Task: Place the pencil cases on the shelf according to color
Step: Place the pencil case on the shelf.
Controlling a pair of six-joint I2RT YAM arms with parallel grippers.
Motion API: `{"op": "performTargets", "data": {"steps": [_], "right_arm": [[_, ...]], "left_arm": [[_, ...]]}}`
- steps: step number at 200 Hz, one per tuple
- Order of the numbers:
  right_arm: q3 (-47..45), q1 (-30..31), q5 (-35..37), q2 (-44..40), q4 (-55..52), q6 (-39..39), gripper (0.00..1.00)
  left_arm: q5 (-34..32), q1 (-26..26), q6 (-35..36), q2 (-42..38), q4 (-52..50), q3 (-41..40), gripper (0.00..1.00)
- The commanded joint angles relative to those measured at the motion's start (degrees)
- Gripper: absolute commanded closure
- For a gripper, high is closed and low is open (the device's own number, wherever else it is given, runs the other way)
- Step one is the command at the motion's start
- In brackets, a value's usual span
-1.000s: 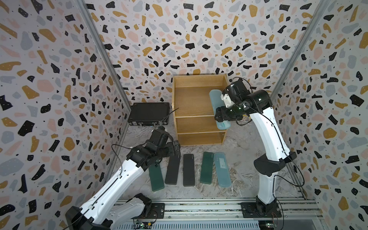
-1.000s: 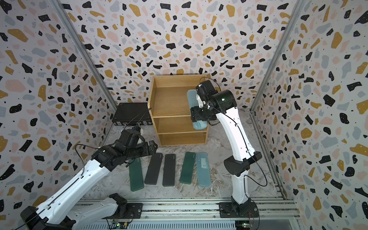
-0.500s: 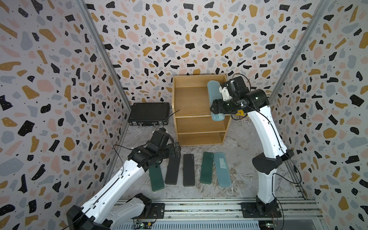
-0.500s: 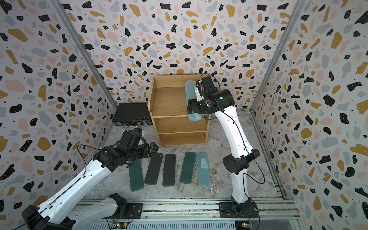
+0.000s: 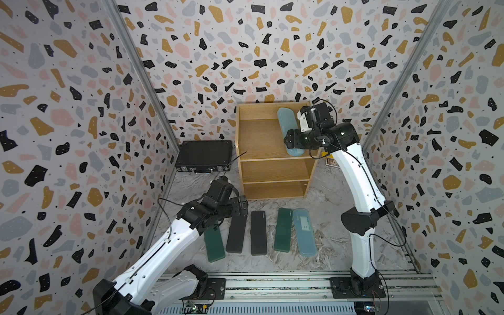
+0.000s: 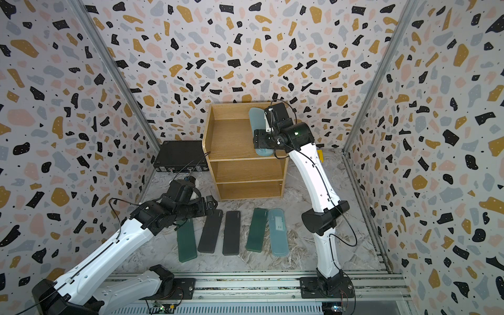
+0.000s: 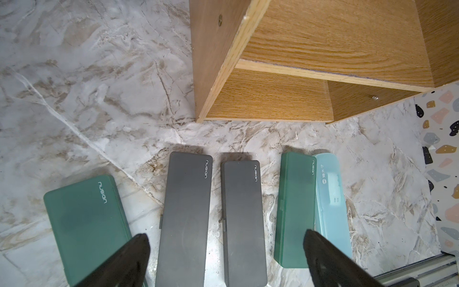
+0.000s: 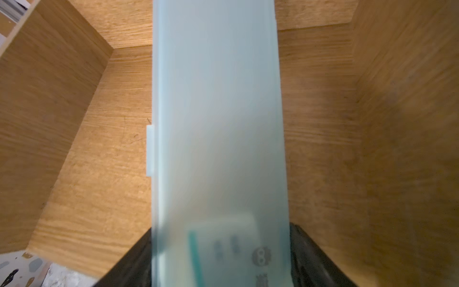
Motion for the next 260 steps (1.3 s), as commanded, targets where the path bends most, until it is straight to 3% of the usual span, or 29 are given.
{"op": "performTargets", "data": {"steps": [1,54,94,133,152,199,234,260], "right_arm": [[-2.9,-0.3,2.2,2.0,-2.7,-0.4,0.4],[-5.4,-0.3,2.7,0.1,-2.6,-1.9,0.17],[-6.2,-0.2,-2.3,-3.6,-1.6,-1.9,0.0],[-8.7,-0.1,-8.6,-8.6,2.6,-2.3,0.0],[-14.6,0.1,-9.6,-12.7,7.4,-3.4,0.0],[-25.1,0.2,-2.5,-17.2,10.9,-6.5,0.21],[-26.7,1.1,-1.3,-17.3,13.8,-9.1,0.67],[-27.4,2.3,-1.2,-17.9,17.3,-10.1,0.77]], "left_arm": [[-0.3,-0.2,0.7,0.0,1.4,-1.0,0.0],[-0.9,-0.2,0.0,-0.1,1.5,-2.0,0.0],[-1.3,-0.2,-0.3,-0.5,0.6,-1.6,0.0],[-2.1,-0.2,-0.8,-1.3,0.0,-1.7,0.0],[-2.2,-0.2,-1.2,-2.0,0.1,-2.0,0.0],[-1.0,-0.2,-1.8,-2.7,1.3,-2.9,0.0],[-0.6,-0.2,-1.8,-2.6,2.5,-3.5,0.0],[-0.3,-0.2,-1.7,-2.3,2.8,-3.4,0.0]]}}
